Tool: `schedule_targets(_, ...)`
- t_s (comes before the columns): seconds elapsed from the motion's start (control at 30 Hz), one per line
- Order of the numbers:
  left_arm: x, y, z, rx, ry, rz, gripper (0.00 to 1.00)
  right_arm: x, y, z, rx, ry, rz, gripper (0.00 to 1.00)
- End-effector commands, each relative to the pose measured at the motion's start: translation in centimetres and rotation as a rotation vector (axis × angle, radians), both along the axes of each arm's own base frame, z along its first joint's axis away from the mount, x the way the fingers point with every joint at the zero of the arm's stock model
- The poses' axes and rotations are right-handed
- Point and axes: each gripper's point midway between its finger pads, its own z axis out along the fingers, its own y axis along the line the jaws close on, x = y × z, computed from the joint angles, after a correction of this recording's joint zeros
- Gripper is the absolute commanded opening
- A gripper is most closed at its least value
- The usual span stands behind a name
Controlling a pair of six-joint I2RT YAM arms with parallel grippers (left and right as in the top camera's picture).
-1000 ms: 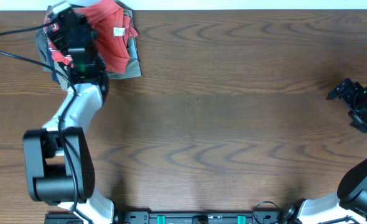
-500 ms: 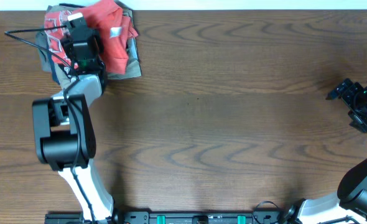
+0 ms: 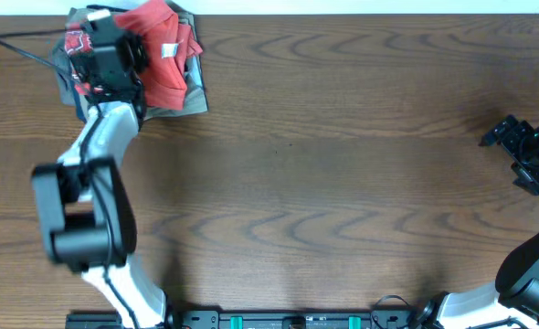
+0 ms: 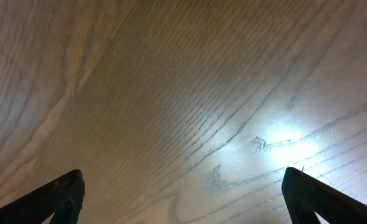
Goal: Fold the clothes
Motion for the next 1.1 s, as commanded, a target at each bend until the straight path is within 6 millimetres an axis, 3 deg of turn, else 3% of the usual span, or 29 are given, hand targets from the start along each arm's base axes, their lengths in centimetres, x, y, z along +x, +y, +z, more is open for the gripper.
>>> schedule_targets(0.0, -2.0, -1.9, 9.0, 0.017, -0.134, -0.031, 0.98, 0.0, -0.5, 0.9, -0.023, -0.02, -0.008, 0.99)
schedule_targets(0.13, -5.6, -4.0, 14.3, 0.016, -0.159, -0.067, 0.98, 0.0, -0.5, 0.9, -0.023, -0.02, -0.008, 0.99)
schedule_targets(0.2, -8.1, -5.2, 15.7, -0.003, -0.133, -0.085, 0.98, 0.0, -0.5, 0.9, -0.023, -0.02, -0.008, 0.99)
schedule_targets(0.3, -12.6, -6.7, 16.3, -0.096, -0.076, -0.083, 0.98, 0.0, -0.5, 0.9, -0.023, -0.021, -0.008, 0.99)
schedule_targets(0.4, -17.4, -8.6, 15.4, -0.22, 0.013, -0.102, 0.98, 0.0, -0.5, 0.9, -0.023, -0.02, -0.008, 0.99)
schedule_targets(0.63, -26.9, -14.3, 12.9, -0.421, 0.236, -0.346, 0.98, 0.0, -0.5, 0.9, -0.023, -0.02, -0.008, 0.99)
schedule_targets(0.8, -32.2, -17.5, 11.6, -0.507, 0.281, -0.509, 0.98, 0.0, -0.5, 0.9, -0.023, -0.02, -0.008, 0.99)
schedule_targets(0.93, -36.2, -17.7, 9.5, -0.531, 0.367, -0.52, 0.98, 0.0, -0.5, 0.9, -0.023, -0.021, -0.008, 0.99)
schedule_targets(1.07, -38.8, -17.4, 8.0, -0.543, 0.457, -0.495, 0.98, 0.0, -0.5, 0.9, -0.023, -0.02, -0.008, 0.99)
